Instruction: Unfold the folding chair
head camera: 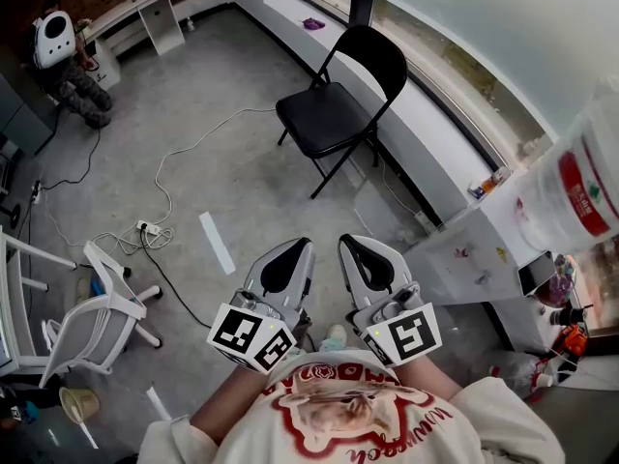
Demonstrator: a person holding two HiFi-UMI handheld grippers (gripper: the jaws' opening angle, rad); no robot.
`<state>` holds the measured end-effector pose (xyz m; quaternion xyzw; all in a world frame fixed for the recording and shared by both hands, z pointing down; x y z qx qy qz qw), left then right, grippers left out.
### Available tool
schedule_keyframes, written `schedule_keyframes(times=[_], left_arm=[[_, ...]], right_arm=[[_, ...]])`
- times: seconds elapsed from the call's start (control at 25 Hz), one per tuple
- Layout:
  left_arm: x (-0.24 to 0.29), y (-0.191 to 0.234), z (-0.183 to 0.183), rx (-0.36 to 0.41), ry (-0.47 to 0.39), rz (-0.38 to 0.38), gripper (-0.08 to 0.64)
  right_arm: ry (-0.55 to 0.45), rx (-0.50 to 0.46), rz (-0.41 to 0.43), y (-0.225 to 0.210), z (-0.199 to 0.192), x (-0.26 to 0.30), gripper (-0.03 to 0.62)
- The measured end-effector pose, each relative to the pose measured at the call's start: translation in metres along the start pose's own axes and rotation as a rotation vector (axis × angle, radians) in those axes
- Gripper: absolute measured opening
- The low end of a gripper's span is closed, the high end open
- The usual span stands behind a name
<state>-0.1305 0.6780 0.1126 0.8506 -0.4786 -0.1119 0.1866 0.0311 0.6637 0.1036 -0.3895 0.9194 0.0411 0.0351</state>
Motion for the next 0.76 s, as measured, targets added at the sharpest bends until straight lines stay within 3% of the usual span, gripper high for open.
schedule_keyframes(times=[0.76], left_arm=[[-0.005, -0.002, -0.001, 0.005, 0.006, -0.027, 0.005]], right_arm=[[0.027, -0.027, -0.007, 0.01, 0.0, -0.007, 0.025]])
Point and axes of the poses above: the fingertips, and each gripper's own axes: x forward along the fingers, y to its left, z out of its top, the point moved 9 cm from there along -x, backward along the fingers, and after that the axes turned 4 degrees about -x, right-handed, at the moved point
